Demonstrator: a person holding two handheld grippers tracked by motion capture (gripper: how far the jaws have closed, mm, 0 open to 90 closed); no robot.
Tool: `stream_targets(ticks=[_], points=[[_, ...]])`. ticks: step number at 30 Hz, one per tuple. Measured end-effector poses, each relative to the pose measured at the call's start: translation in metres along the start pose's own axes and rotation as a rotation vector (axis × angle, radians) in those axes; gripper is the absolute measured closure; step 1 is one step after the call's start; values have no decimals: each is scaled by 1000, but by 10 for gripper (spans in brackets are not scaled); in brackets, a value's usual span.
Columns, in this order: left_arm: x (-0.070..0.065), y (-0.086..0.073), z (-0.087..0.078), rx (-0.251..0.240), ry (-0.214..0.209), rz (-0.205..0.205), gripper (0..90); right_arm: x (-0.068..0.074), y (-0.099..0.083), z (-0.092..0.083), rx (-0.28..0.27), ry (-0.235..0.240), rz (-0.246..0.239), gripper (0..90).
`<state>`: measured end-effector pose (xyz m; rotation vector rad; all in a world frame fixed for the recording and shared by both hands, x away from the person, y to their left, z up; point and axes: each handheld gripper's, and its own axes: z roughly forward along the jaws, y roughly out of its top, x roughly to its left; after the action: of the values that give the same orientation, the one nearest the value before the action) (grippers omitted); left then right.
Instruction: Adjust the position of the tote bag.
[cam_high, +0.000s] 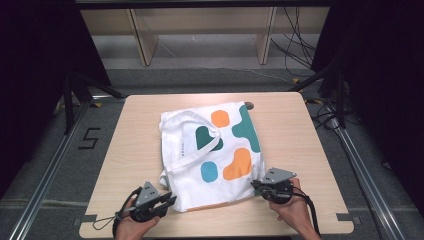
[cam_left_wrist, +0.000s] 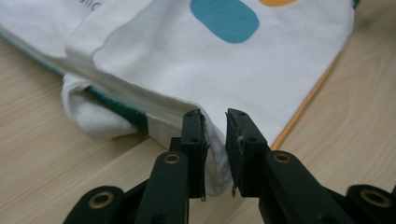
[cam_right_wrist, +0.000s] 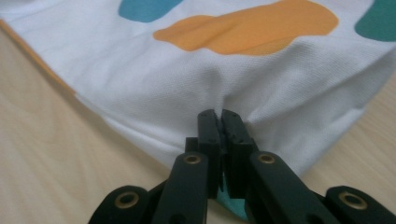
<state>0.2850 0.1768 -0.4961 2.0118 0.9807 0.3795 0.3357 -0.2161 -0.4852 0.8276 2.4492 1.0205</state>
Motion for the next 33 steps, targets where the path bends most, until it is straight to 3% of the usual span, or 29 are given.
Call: stream_targets(ticks=[1,2,5,6,7,8,10,11,12,13,15,17,19,22,26,28,29,32,33], points=[[-11,4,5,-3,-17,31,769,-3,-1,-1,3,-16,-3,885],[-11,4,5,-3,-17,31,769,-3,-1,-1,3,-16,-3,885],[-32,13,19,-6,-64,74,769,-20,-4,-5,10,-77,-12,886],[-32,13,19,-6,-64,74,772,-20,-4,-5,10,-77,-12,886],[-42,17,26,-8,-99,77,772,-30,-6,-6,15,-94,2,887],[-42,17,26,-8,-99,77,772,-30,-6,-6,15,-94,2,887],[-55,25,37,-5,-126,99,772,-41,-7,-6,14,-115,-7,888],[-63,30,45,-21,-153,81,771,-50,-8,-6,20,-131,-5,887],[-63,30,45,-21,-153,81,771,-50,-8,-6,20,-131,-5,887],[-70,35,52,-13,-169,103,771,-61,-9,-6,17,-146,14,888],[-75,36,58,-19,-174,101,771,-65,-9,-7,21,-150,37,887],[-85,43,68,-16,-203,110,772,-80,-12,-5,20,-154,67,887],[-87,45,71,-6,-205,130,768,-87,-12,-4,21,-164,70,887],[-95,51,80,-3,-231,113,763,-95,-10,-1,27,-179,67,887],[-106,58,90,-19,-231,125,756,-110,-6,6,45,-204,57,887],[-111,62,95,-6,-250,142,749,-116,-6,7,44,-217,56,887],[-116,62,98,-30,-241,130,749,-117,-6,7,50,-219,73,886],[-121,65,104,-37,-254,133,739,-124,-9,7,29,-231,86,869],[-118,66,103,-21,-263,148,714,-125,-9,4,14,-246,95,825]])
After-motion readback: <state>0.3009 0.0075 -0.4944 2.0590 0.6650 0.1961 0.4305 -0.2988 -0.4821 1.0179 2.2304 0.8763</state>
